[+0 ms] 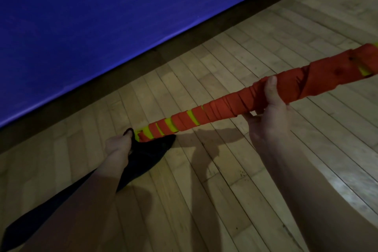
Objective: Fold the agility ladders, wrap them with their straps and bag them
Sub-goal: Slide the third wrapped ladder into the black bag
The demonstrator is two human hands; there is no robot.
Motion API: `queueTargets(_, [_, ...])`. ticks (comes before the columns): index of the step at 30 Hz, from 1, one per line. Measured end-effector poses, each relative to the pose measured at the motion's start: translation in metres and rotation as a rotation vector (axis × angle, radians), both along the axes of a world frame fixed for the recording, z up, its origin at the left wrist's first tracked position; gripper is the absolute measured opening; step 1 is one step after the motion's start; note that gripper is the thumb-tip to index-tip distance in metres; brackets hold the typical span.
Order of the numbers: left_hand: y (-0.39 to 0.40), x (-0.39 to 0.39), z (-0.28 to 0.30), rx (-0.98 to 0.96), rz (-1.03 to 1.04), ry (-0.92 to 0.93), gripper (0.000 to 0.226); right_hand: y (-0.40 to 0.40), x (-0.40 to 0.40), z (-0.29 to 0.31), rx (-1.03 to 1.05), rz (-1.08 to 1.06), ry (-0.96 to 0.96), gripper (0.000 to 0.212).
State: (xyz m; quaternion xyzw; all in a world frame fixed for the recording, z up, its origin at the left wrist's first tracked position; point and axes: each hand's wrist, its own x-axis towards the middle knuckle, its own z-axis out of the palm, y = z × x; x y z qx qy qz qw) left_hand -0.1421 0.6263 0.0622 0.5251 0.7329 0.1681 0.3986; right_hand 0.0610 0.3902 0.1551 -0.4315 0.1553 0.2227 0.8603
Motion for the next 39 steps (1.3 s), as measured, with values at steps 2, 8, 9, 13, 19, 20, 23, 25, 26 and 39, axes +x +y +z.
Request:
queueTargets(2, [0.002, -0.002, 0.003, 0.028, 0.032, 0.011, 0.035, -0.001, -0.001, 0.000, 0.000, 0.002, 0.011, 0.033])
queueTargets(8, [-0.015, 0.013, 0.028, 0.362, -0.264, 0.148, 0.041, 0.002, -0.008, 0.003, 0.004, 0.023, 0.043, 0.054])
queueTargets(9, [-0.024, 0.021, 0.034, 0.404, -0.353, 0.161, 0.040, 0.004, -0.010, 0.003, 0.008, 0.024, 0.047, 0.054])
queueTargets(13, [-0.067, 0.063, 0.057, 0.406, -0.507, 0.044, 0.039, 0.013, -0.023, 0.003, 0.012, 0.045, 0.064, 0.044])
queueTargets(19, [-0.122, 0.107, 0.090, 0.369, -0.563, -0.262, 0.053, 0.026, -0.044, 0.002, 0.063, 0.068, 0.079, 0.025])
queueTargets(20, [-0.129, 0.111, 0.095, 0.377, -0.595, -0.285, 0.054, 0.029, -0.048, 0.003, 0.067, 0.081, 0.085, 0.030])
queueTargets(23, [-0.143, 0.119, 0.110, 0.389, -0.671, -0.344, 0.054, 0.034, -0.059, 0.005, 0.099, 0.126, 0.074, 0.032])
queueTargets(25, [-0.148, 0.122, 0.120, 0.393, -0.704, -0.375, 0.053, 0.037, -0.064, 0.004, 0.104, 0.170, 0.016, 0.018])
queueTargets(26, [-0.148, 0.123, 0.124, 0.395, -0.710, -0.387, 0.052, 0.039, -0.066, 0.005, 0.109, 0.196, -0.007, 0.017])
queueTargets(39, [-0.122, 0.133, 0.198, 0.360, -0.344, -0.807, 0.060, 0.046, -0.066, 0.037, -0.429, 0.772, -0.513, 0.014])
